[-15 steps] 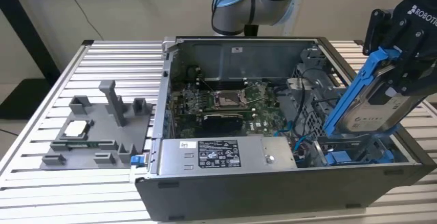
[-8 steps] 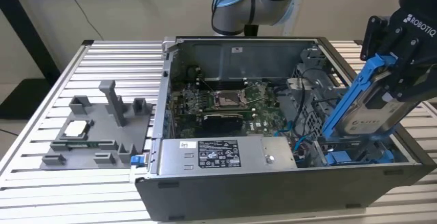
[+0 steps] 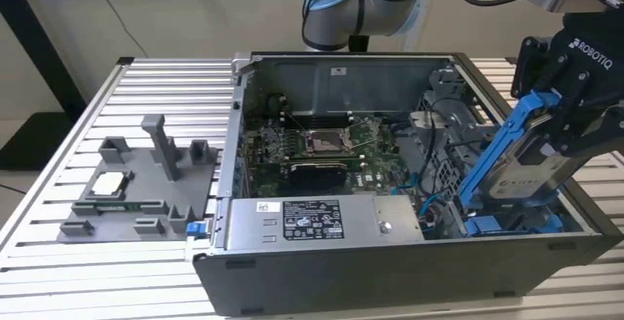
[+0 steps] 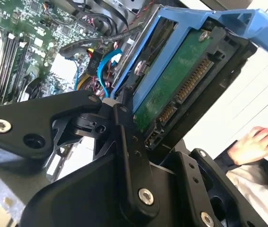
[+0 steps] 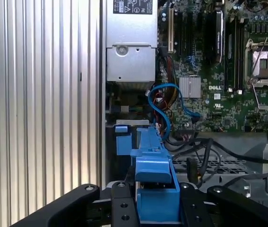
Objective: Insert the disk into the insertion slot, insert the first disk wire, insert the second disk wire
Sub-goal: 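Insert the disk into the insertion slot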
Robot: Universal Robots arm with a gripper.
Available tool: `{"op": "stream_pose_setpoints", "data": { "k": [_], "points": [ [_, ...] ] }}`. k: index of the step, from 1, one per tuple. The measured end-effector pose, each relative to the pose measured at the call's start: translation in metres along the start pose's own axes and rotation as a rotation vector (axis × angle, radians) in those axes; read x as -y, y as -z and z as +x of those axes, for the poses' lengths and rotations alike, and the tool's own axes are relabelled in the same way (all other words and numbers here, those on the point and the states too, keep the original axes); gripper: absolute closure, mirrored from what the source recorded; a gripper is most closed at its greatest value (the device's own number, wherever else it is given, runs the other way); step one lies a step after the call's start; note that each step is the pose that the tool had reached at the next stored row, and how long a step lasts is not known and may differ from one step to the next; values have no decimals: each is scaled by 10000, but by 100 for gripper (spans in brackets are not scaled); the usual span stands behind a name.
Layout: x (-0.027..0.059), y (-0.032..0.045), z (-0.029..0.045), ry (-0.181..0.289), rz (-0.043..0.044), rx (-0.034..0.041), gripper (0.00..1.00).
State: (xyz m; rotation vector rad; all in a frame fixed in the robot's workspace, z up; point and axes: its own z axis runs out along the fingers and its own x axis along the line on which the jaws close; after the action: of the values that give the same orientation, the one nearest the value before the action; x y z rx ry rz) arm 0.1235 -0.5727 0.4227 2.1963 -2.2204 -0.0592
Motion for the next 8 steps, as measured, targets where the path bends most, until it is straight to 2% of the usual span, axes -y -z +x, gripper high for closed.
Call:
{"op": "stream_pose_setpoints", "data": {
  "k": [8],
  "points": [
    [5,-95,1,1,0,3,67]
  ]
}}
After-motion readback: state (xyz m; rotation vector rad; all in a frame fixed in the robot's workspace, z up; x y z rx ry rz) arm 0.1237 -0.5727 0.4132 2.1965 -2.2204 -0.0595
